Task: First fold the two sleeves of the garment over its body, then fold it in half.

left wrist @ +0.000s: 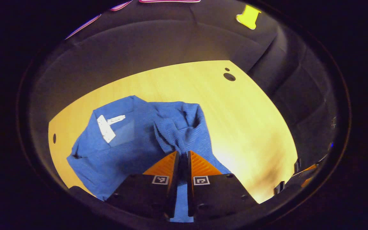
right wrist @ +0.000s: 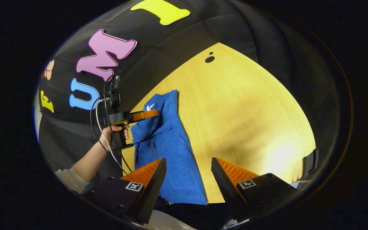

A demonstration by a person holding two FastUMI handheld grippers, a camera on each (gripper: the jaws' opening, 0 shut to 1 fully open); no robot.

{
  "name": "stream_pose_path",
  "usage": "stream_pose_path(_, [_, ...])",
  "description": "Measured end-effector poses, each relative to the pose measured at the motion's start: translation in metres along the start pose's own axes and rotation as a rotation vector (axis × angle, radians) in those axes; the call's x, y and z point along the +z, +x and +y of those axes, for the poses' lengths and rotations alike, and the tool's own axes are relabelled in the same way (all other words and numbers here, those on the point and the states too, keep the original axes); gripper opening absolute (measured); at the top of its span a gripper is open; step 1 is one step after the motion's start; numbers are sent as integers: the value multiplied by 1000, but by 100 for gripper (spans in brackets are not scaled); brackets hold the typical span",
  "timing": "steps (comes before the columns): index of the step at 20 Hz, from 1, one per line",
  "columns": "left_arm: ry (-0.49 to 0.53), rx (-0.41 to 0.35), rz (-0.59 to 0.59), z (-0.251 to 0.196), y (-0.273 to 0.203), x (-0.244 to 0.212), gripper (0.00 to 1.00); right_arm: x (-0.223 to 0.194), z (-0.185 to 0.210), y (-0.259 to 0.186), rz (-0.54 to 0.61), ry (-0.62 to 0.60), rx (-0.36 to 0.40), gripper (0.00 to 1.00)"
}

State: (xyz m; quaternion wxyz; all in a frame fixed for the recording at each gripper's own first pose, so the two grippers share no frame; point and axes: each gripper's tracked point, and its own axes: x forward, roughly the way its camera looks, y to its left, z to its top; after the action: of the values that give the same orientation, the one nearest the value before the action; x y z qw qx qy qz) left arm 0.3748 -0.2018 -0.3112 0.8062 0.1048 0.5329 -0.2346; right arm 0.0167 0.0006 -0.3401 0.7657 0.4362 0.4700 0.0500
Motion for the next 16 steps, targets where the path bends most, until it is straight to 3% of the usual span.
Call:
stream_pose_path(1, [-30,-46,-18,-13,-4,4,25,1,-4,1,5,0,3,92])
stream_pose_path(2, [-50,-72,-37,-20,-6,8,31,3,-7,4,13,0,4,92])
stream_pose_path(4, [-69,-70,-80,-22,-11,10,57,1,-13,10,26,2,7,92])
stream_pose_path(5, [-75,-61,-81,-21,-19,6,64,1,-14,13,32,-7,6,92])
stream_pose_path(8, [-95,-3,-126,-7,-46,-11,72,-8,-13,24,53,-40,-1,92])
stream_pose_path(9, [-100,20,-127,1,-57,-22,86,-13,-9,28,63,-51,2,92])
stream_pose_path(12, [-129,46,-115,19,-90,-65,82,-29,3,34,88,-80,9,92])
stream_pose_path(16, [-195,112,-109,62,-139,-152,85,-62,17,40,116,-141,-13,91])
